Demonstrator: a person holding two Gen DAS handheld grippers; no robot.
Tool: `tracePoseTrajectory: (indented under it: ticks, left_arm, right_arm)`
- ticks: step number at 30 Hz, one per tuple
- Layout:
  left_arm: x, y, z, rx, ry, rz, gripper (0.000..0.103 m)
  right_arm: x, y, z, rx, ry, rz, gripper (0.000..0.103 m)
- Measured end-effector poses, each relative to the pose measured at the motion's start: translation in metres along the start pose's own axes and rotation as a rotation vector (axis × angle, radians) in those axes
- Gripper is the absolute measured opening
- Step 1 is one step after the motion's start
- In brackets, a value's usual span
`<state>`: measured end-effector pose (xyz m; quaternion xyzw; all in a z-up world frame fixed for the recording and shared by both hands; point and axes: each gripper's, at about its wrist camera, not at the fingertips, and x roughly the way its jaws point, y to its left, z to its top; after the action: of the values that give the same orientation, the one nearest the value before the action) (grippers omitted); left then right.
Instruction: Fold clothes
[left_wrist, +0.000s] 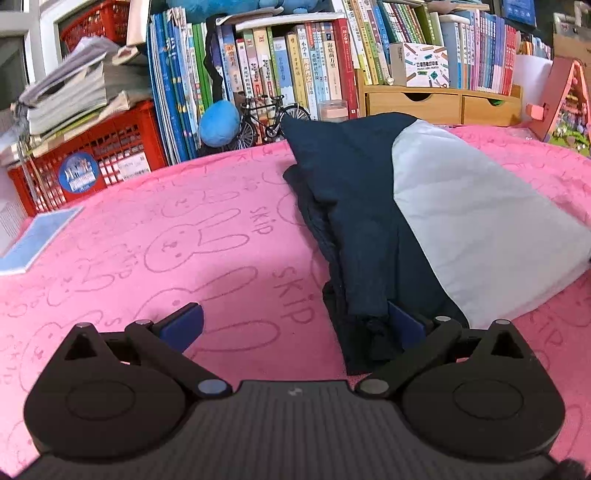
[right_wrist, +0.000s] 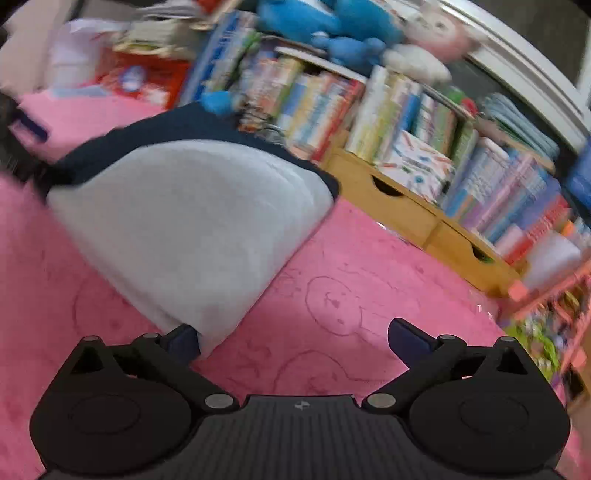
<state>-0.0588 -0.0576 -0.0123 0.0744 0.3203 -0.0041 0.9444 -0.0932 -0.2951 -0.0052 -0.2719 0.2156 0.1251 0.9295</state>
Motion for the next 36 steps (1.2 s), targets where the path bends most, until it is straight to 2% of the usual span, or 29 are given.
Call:
tracePoseTrajectory:
  ticks: [3, 6, 7, 8, 9, 11, 14, 17, 21, 25, 26, 30, 33, 36]
  left_arm:
    - [0.0, 0.002, 0.0, -0.01, 0.005, -0.004, 0.103]
    - [0.001, 0.005, 0.0, -0.02, 0.01, -0.016, 0.103]
    - [0.001, 0.005, 0.0, -0.023, 0.011, -0.022, 0.103]
    - [0.001, 0.006, 0.0, -0.022, 0.011, -0.03, 0.103]
    - [0.0, 0.005, 0.0, -0.014, 0.008, -0.03, 0.103]
    - [-0.001, 0.002, -0.001, 0.006, 0.0, -0.022, 0.103]
    - [-0.002, 0.002, -0.001, 0.022, -0.007, -0.015, 0.103]
    - [-0.003, 0.003, -0.002, 0.028, -0.01, -0.011, 0.103]
    - [-0.006, 0.003, -0.004, 0.065, -0.027, 0.006, 0.103]
    - [-0.016, 0.007, -0.009, 0.075, -0.03, 0.021, 0.103]
    - [-0.019, 0.006, -0.011, 0.078, -0.028, 0.036, 0.103]
    - [-0.036, 0.001, -0.025, 0.21, -0.019, 0.251, 0.103]
    - [-0.066, -0.003, -0.025, 0.226, -0.084, 0.204, 0.103]
    - [-0.087, -0.026, -0.015, 0.298, -0.202, 0.14, 0.103]
  right_arm:
    - [-0.004, 0.033, 0.012, -0.12, -0.061, -0.039, 0.099]
    - [0.005, 0.038, 0.005, -0.216, -0.054, -0.095, 0.099]
    - [0.006, 0.03, -0.001, -0.214, -0.063, -0.113, 0.101]
    - [0.006, 0.017, -0.006, -0.196, -0.057, -0.095, 0.101]
    - [0.005, 0.002, -0.01, -0.146, -0.053, -0.034, 0.101]
    - [0.005, -0.011, -0.012, -0.065, -0.019, 0.025, 0.101]
    - [0.002, -0.002, -0.012, -0.137, -0.037, -0.01, 0.101]
    - [0.001, -0.004, -0.012, -0.145, -0.047, 0.0, 0.101]
    - [0.004, -0.016, -0.013, -0.068, -0.032, 0.055, 0.101]
    - [0.0, -0.015, -0.014, -0.064, -0.038, 0.052, 0.102]
    - [0.0, -0.014, -0.014, -0.064, -0.039, 0.051, 0.103]
    - [-0.002, -0.011, -0.015, -0.069, -0.044, 0.039, 0.103]
    - [-0.003, -0.008, -0.016, -0.086, -0.052, 0.025, 0.103]
    - [-0.006, -0.002, -0.016, -0.116, -0.066, 0.0, 0.103]
